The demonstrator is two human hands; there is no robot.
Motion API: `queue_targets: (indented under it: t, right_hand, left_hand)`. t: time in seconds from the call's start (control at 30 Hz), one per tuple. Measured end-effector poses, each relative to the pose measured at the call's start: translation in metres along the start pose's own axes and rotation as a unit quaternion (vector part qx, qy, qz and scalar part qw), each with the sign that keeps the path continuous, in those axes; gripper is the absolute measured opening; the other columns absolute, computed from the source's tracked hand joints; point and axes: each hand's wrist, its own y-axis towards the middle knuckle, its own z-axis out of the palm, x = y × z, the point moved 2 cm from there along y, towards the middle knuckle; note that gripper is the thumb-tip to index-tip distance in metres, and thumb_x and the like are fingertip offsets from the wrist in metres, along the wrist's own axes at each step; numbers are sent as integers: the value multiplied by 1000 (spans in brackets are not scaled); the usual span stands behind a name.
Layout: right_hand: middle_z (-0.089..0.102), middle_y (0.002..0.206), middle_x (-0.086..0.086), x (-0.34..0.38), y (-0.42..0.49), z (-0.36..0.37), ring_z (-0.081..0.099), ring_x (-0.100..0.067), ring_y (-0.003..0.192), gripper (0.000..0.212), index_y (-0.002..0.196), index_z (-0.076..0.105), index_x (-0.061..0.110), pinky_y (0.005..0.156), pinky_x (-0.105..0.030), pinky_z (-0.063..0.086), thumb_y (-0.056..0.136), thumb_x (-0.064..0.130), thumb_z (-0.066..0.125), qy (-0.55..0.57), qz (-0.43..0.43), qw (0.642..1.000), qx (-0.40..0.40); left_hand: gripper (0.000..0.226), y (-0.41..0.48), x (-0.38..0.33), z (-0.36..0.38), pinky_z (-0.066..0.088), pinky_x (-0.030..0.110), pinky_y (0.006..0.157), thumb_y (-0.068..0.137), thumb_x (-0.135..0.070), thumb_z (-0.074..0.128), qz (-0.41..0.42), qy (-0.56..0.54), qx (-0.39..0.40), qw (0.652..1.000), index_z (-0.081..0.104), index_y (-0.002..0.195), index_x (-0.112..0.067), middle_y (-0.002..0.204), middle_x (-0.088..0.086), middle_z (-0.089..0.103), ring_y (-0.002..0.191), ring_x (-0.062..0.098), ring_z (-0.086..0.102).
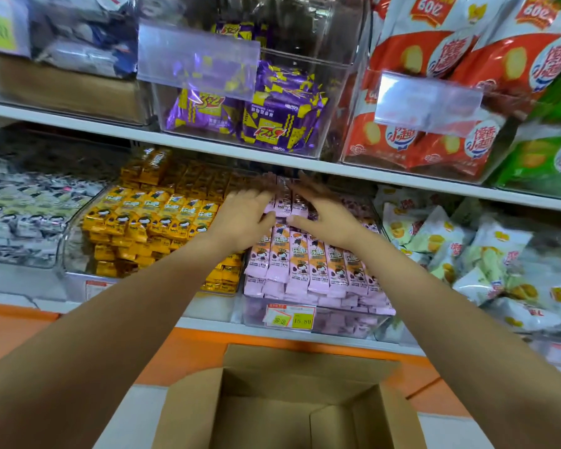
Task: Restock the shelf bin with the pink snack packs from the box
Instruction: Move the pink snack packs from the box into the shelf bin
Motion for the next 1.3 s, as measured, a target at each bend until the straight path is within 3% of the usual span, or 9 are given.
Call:
queue_targets:
  t: [0.07,0.17,0.33,0.5,0.63,0.77,0.87,1.07,1.3]
  right_hand:
    - [6,161,9,0,1,0,23,-16,144,68,151,21,36,109,-29,30,92,49,54,12,12,1000,13]
    - [27,157,4,2,4,2,34,-20,140,62,150,28,31,108,-30,32,94,44,54,28,27,999,8]
    - [46,145,-1,6,8,6,45,-22,129,52,139,46,22,100,-27,36,91,34,62,42,17,998,-49]
    - [39,151,0,5,-8,-1,40,-21,134,56,144,40,24,107,-32,35,93,39,58,69,19,996,-45]
    - [48,142,-3,4,-40,-11,43,-21,131,52,139,46,22,106,-33,35,94,44,55,67,4,996,-52]
    - [27,156,3,10,-81,-17,26,-16,142,80,147,33,31,117,-42,24,80,68,54,64,-9,996,56]
    - [4,161,10,14,-106,-16,5,-14,148,98,151,14,39,121,-44,9,70,77,52,10,10,988,157]
    - [20,159,2,19,-114,-6,14,-19,147,72,149,28,29,119,-46,16,88,55,55,-1,18,995,95]
    - [7,162,2,16,-125,-1,2,-16,149,70,151,24,30,121,-45,2,91,57,48,3,24,998,52]
  left_hand:
    - [44,1,4,-1,33,39,100,98,-28,45,-9,-9,9,1000,45,139,-13,129,14,56,120,33,48]
    - [42,3,6,0,37,39,99,98,-28,45,-1,-9,32,999,47,138,-13,126,13,58,116,32,51]
    - [41,6,6,-4,48,41,84,97,-23,50,13,-34,-3,999,50,137,-16,112,16,65,98,35,59]
    - [41,-7,-1,-2,34,40,98,98,-29,48,22,5,-26,999,49,137,-15,122,13,59,116,32,51]
    - [41,-32,-11,-14,32,38,93,96,-40,38,83,-22,-100,991,60,121,-16,115,6,60,111,26,51]
    - [82,-65,-24,-15,30,40,105,85,-76,21,111,5,-17,994,58,131,-18,140,7,52,129,25,45]
    - [108,-83,-35,-4,12,40,118,71,-89,9,111,60,79,989,36,148,-18,157,6,29,144,21,26]
    - [75,-89,-41,1,3,36,120,92,-60,43,82,45,72,993,27,151,-17,159,5,22,146,19,22]
    - [72,-94,-45,9,1,44,121,95,-61,28,60,74,64,993,15,154,-22,162,4,9,149,19,8]
